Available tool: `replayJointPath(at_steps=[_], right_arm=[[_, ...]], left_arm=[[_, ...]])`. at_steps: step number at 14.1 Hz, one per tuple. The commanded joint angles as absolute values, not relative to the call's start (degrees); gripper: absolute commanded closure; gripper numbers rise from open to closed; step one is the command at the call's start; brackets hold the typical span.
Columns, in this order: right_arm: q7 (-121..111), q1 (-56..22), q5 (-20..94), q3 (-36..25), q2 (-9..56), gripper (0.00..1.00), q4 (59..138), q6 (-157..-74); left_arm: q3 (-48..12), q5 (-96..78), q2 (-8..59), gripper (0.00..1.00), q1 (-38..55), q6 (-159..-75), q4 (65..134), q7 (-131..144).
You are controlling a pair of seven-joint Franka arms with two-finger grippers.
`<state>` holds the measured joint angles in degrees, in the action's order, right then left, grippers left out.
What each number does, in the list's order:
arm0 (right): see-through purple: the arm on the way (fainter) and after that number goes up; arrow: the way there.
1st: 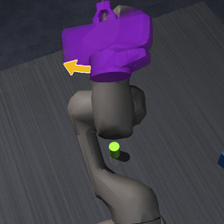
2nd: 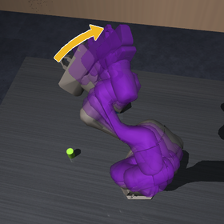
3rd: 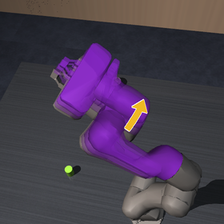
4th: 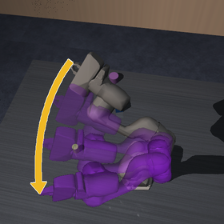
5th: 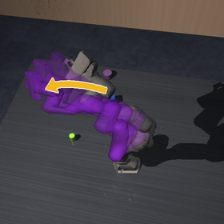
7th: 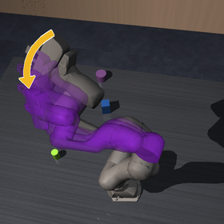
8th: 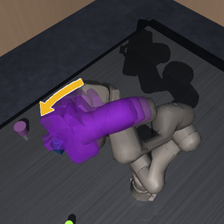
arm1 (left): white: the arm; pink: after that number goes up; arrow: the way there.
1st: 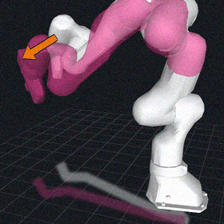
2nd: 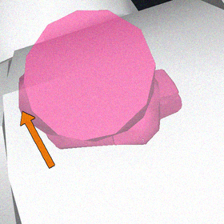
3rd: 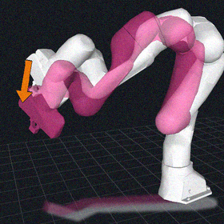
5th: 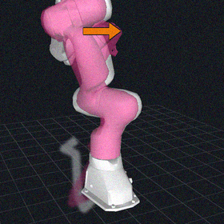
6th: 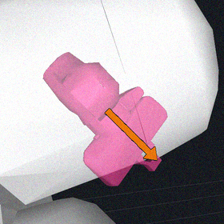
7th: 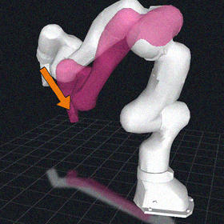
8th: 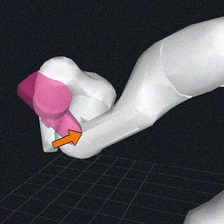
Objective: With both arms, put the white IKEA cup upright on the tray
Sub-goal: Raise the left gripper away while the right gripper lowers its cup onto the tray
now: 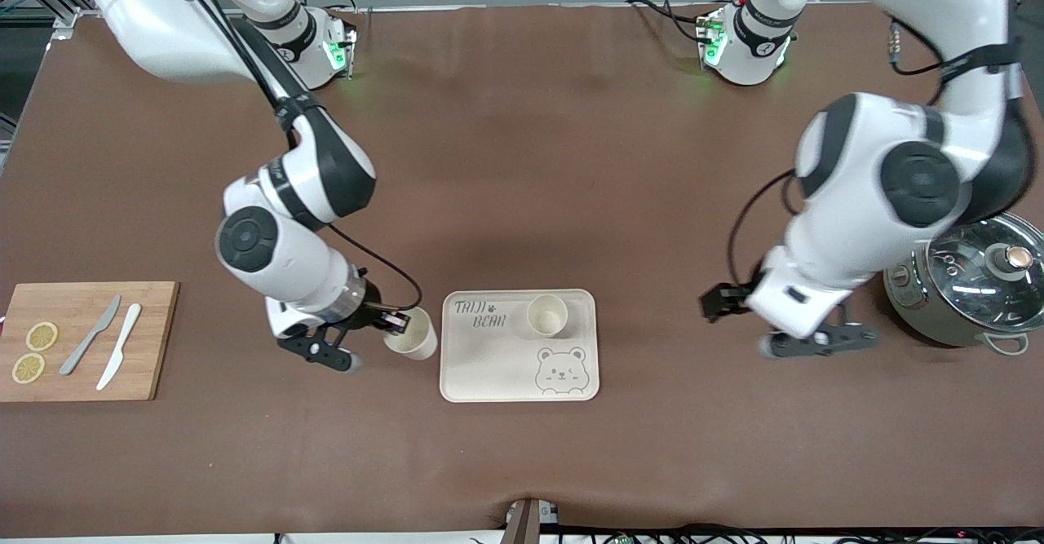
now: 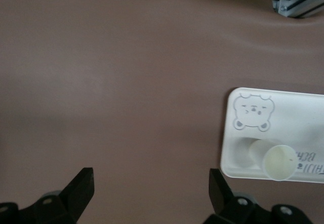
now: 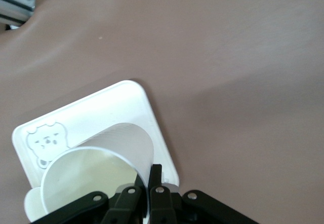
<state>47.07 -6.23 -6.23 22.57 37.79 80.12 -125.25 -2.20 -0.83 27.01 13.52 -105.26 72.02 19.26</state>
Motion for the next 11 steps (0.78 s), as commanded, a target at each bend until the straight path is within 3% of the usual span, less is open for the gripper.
replayJointPath(at_steps=[1, 4, 8, 11], right_arm=[[49.0, -9.7, -7.2, 20.2, 40.9, 1.00, 78.9, -129.4], [49.0, -13.7, -7.1, 17.2, 43.1, 1.00, 78.9, -132.4], [49.0, -15.9, -7.2, 16.1, 46.0, 1.00, 78.9, -134.6], [49.0, -16.7, -7.1, 16.1, 47.6, 1.00, 78.8, -135.4]], left_arm=[[-2.6, -1.7, 22.7, 0.00, 10.1, -101.4, 74.5, 10.2], [-2.6, -1.5, 18.3, 0.00, 6.5, -94.9, 76.2, 2.4], [-2.3, -1.4, 7.2, 0.00, 5.7, -94.6, 87.0, -1.0], [-2.5, -1.4, 2.1, 0.00, 3.5, -94.7, 91.1, -4.3]])
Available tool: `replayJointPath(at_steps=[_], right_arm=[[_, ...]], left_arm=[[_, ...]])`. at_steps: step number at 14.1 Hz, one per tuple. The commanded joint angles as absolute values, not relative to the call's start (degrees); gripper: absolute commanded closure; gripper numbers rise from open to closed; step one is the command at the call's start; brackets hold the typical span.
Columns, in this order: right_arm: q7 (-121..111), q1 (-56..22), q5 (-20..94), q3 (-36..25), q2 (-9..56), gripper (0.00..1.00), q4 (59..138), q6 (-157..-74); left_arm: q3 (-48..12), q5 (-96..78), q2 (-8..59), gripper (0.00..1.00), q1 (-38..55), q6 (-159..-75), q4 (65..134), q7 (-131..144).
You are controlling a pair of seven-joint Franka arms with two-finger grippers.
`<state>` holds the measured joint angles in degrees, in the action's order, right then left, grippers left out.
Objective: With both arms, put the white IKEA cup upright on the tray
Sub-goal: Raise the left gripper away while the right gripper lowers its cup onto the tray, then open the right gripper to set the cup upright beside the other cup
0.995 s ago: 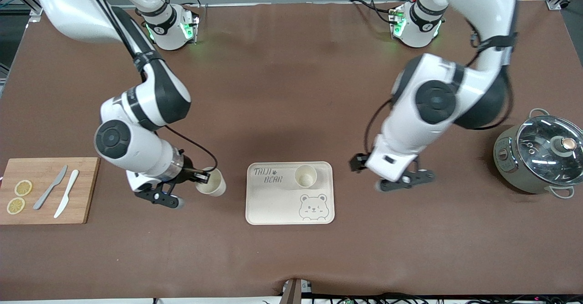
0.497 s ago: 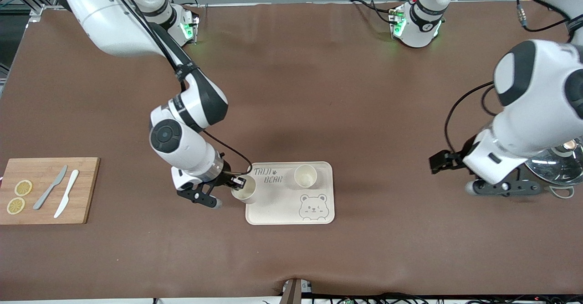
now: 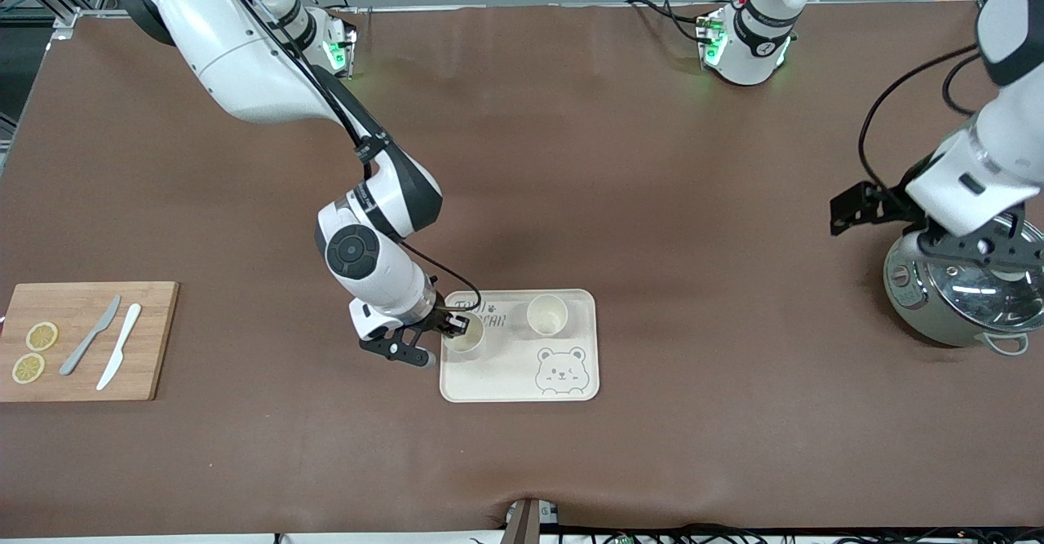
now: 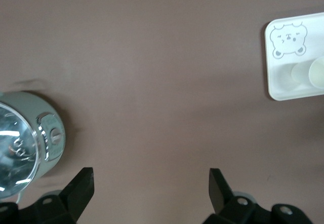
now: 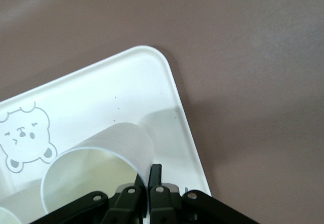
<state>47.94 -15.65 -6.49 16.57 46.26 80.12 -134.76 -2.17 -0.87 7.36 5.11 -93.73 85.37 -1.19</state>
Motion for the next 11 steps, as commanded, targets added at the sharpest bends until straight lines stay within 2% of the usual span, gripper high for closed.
replayJointPath(at_steps=[1, 7, 8, 9, 10, 11], right_arm=[[49.0, -17.3, -7.2, 16.1, 48.0, 1.00, 78.8, -136.0], [48.9, -19.0, -7.2, 14.9, 48.7, 1.00, 78.8, -136.3], [48.7, -19.0, -7.2, 14.9, 48.7, 0.96, 78.8, -136.2], [48.6, -19.0, -7.2, 14.9, 48.6, 0.72, 78.8, -136.2], [48.4, -18.8, -7.2, 14.8, 48.5, 0.57, 78.8, -136.2], [48.3, -18.5, -7.2, 14.8, 48.3, 0.21, 78.7, -136.1]], left_arm=[[-2.5, -1.5, 0.8, 0.00, 1.9, -94.7, 92.0, -5.2], [-2.6, -1.6, 1.1, 0.00, 1.2, -96.2, 92.8, -5.3], [-2.6, -1.6, 1.1, 0.00, 1.3, -96.5, 93.1, -5.3], [-2.6, -1.6, 1.1, 0.00, 1.3, -96.7, 93.3, -5.3], [-2.7, -1.6, 1.0, 0.00, 1.3, -96.6, 93.4, -5.4], [-2.7, -1.6, 0.8, 0.00, 1.1, -96.5, 93.7, -6.1]])
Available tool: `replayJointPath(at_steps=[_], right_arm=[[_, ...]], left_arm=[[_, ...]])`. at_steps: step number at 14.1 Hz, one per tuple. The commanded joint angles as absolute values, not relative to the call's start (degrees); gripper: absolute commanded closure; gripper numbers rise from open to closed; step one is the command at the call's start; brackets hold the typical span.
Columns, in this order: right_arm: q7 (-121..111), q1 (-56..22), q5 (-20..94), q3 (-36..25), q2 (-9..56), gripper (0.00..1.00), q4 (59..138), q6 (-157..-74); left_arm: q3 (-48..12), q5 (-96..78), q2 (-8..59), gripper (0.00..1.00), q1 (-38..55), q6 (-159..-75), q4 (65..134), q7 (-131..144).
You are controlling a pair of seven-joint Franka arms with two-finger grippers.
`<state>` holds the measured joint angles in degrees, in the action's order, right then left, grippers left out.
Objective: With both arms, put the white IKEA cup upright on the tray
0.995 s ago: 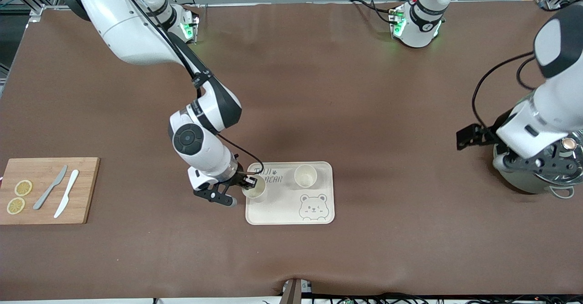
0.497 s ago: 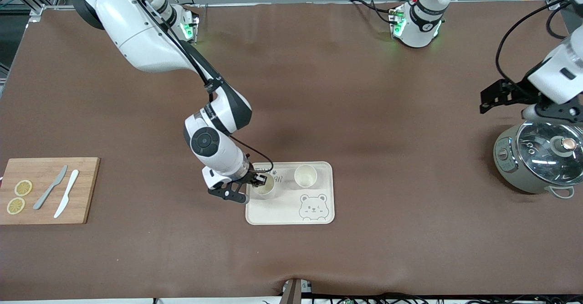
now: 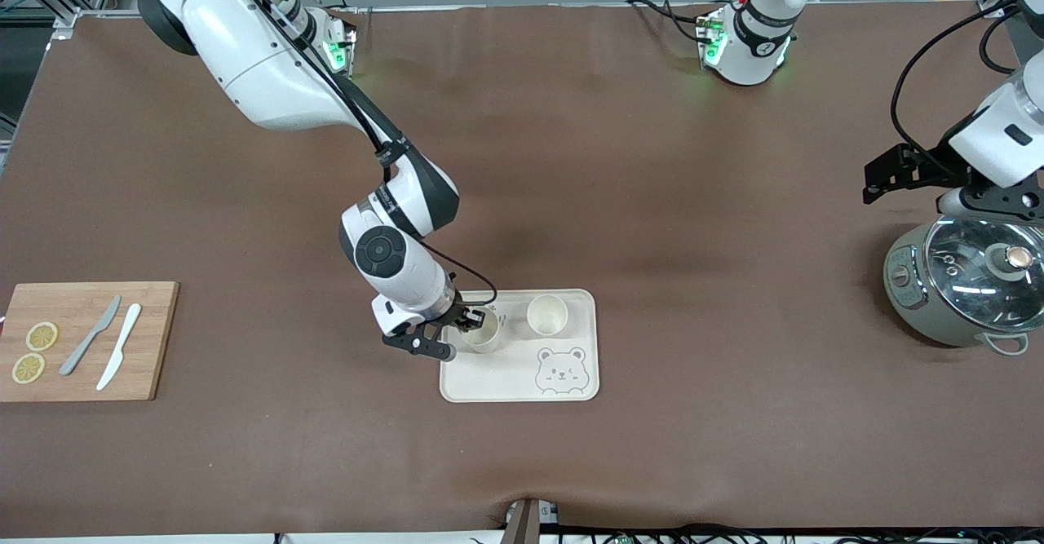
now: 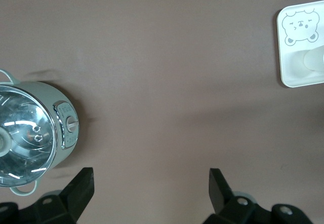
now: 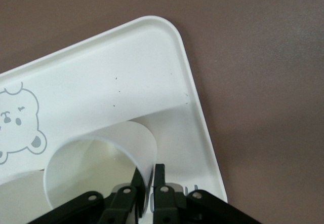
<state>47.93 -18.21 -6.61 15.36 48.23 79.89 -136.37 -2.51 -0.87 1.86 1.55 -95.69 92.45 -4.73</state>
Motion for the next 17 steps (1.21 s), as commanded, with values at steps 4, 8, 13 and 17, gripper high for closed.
replayJointPath(at_steps=[4, 8, 13, 17], right_arm=[[48.1, -18.3, -7.6, 14.7, 46.9, 0.00, 78.7, -135.8], [47.3, -17.1, -6.9, 14.9, 41.3, 0.00, 78.9, -129.4], [47.5, -17.0, -6.7, 14.9, 26.5, 0.00, 79.7, -105.7], [44.8, -14.9, -6.7, 14.9, 11.3, 0.00, 87.1, -97.1]], left_arm=[[-2.6, -1.8, 1.0, 0.00, 1.1, -96.1, 93.3, -7.3], [-2.5, -1.8, 0.6, 0.00, 1.1, -96.1, 92.8, -7.2], [-2.6, -1.3, 0.5, 0.00, 1.2, -96.1, 92.1, -8.3], [-2.6, 0.3, 0.5, 0.00, 1.2, -96.2, 92.1, -11.6]])
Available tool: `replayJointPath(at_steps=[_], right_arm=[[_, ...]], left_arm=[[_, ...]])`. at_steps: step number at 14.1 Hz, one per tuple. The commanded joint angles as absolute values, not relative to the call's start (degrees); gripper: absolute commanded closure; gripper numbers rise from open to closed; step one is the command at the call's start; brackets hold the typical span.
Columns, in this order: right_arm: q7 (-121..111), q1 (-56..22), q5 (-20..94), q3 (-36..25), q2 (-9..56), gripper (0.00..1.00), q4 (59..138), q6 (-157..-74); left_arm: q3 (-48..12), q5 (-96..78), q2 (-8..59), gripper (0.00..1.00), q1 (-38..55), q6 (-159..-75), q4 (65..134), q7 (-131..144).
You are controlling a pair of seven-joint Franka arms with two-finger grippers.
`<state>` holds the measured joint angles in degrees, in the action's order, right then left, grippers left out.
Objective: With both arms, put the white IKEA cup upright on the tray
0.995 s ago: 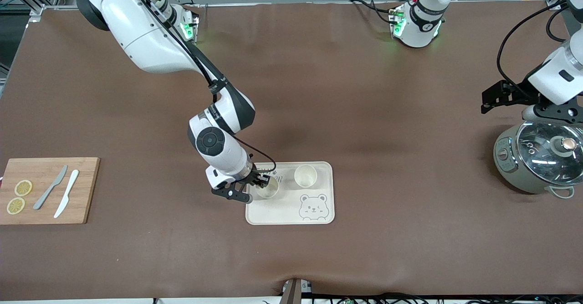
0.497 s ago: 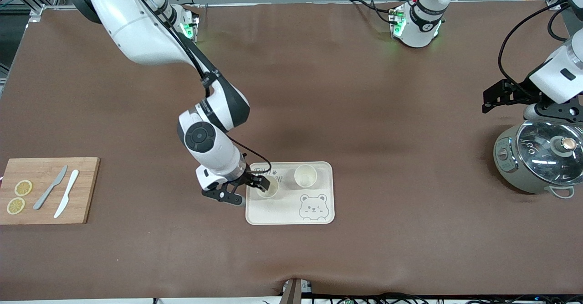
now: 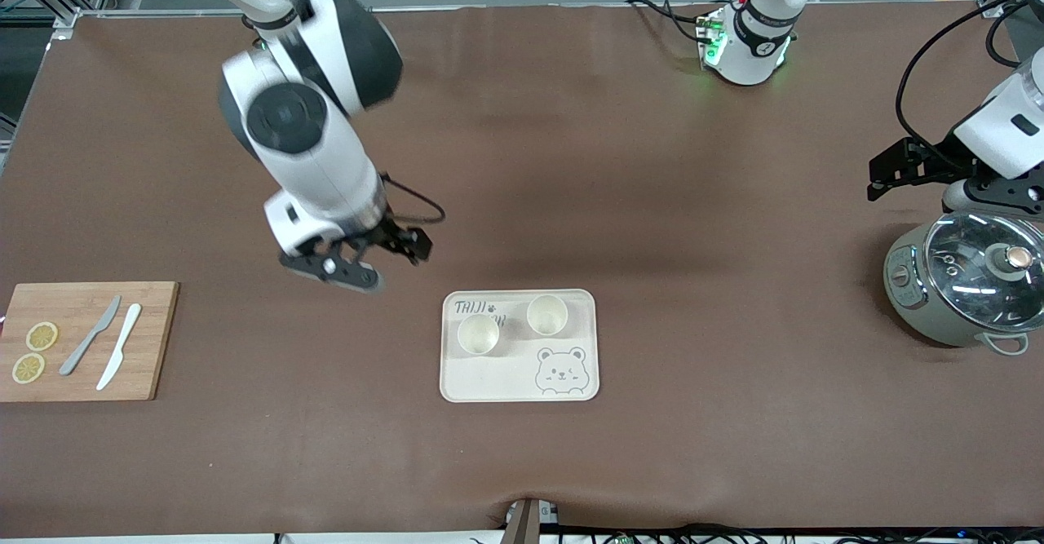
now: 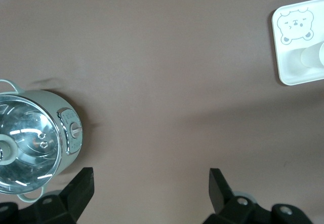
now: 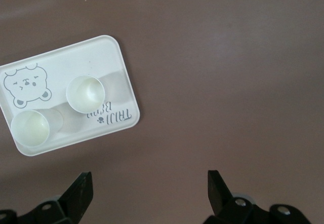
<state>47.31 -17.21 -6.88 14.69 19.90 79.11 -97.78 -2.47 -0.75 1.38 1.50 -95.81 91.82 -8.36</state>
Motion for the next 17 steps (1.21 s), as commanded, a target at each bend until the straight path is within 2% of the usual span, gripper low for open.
replayJointPath(at_steps=[1, 5, 9, 13, 17], right_arm=[[41.5, -13.5, -6.7, 14.9, 7.7, 0.00, 89.4, -96.2], [29.4, -5.1, -4.3, 14.8, -2.4, 0.00, 96.0, -94.8], [13.0, 6.0, -3.4, 14.2, -4.6, 0.00, 96.1, -91.8], [-2.4, 5.6, -0.3, 2.3, -4.2, 0.00, 96.2, -95.3], [-4.1, 5.7, -1.1, 1.1, -3.9, 0.00, 95.5, -97.3]], left_arm=[[-2.6, 0.3, 0.5, 0.00, 1.2, -96.1, 92.1, -12.1], [-2.7, 0.2, 0.5, 0.00, 1.2, -96.1, 92.0, -11.5], [-2.6, 0.2, 0.5, 0.00, 1.3, -96.1, 92.1, -11.1], [-2.7, 0.3, 0.5, 0.00, 1.3, -96.1, 92.1, -9.4], [-2.7, 0.3, 0.5, 0.00, 1.6, -96.1, 92.1, -8.2]])
